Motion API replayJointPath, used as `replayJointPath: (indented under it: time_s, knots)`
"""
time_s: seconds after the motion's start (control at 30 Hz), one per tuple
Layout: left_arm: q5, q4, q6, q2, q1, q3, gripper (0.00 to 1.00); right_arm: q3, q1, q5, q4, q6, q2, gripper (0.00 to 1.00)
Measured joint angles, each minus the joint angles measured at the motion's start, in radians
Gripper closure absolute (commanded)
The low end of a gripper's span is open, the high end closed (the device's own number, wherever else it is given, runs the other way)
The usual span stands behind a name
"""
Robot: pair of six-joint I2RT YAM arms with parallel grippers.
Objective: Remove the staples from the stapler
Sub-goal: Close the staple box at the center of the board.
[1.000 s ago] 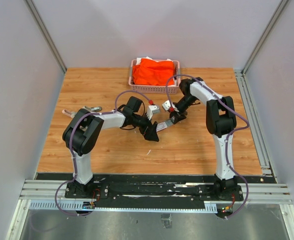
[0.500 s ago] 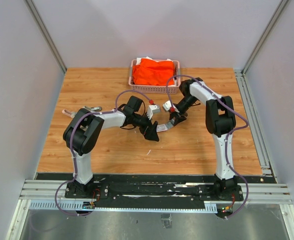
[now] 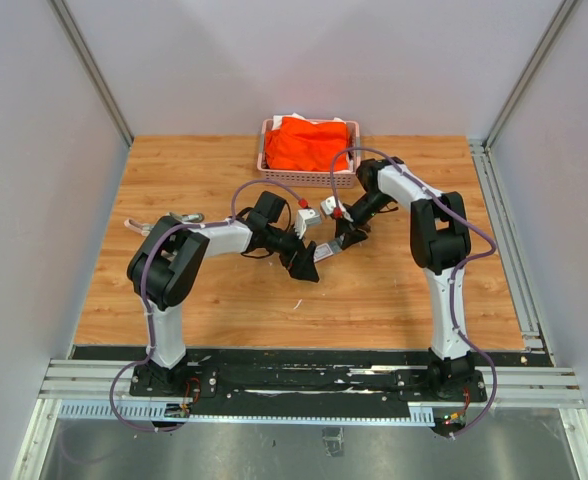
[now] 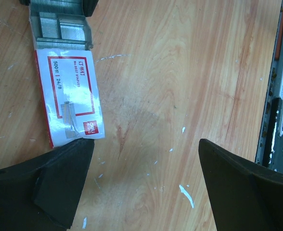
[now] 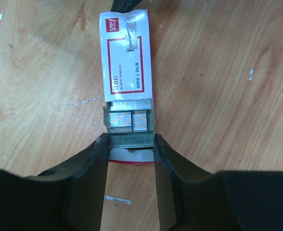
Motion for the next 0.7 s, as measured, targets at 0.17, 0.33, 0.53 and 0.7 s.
replayJointPath:
  time_s: [0.17, 0.33, 0.53, 0.7]
  knots:
    - [0.000, 0.000, 0.000, 0.000, 0.000, 0.000, 0.02, 0.000, 0.000, 0.000, 0.018, 0.026, 0.000, 0.58]
    - [0.001, 0.002, 0.003, 0.004, 0.000, 0.004, 0.02, -0.002, 0.001, 0.003, 0.042, 0.060, 0.000, 0.31]
    - [0.003, 0.012, 0.006, 0.011, 0.000, 0.010, 0.02, -0.046, 0.000, 0.006, 0.092, 0.080, -0.027, 0.28]
    - [0.003, 0.013, 0.006, 0.013, 0.000, 0.011, 0.02, -0.057, -0.002, 0.005, 0.107, 0.080, -0.056, 0.27]
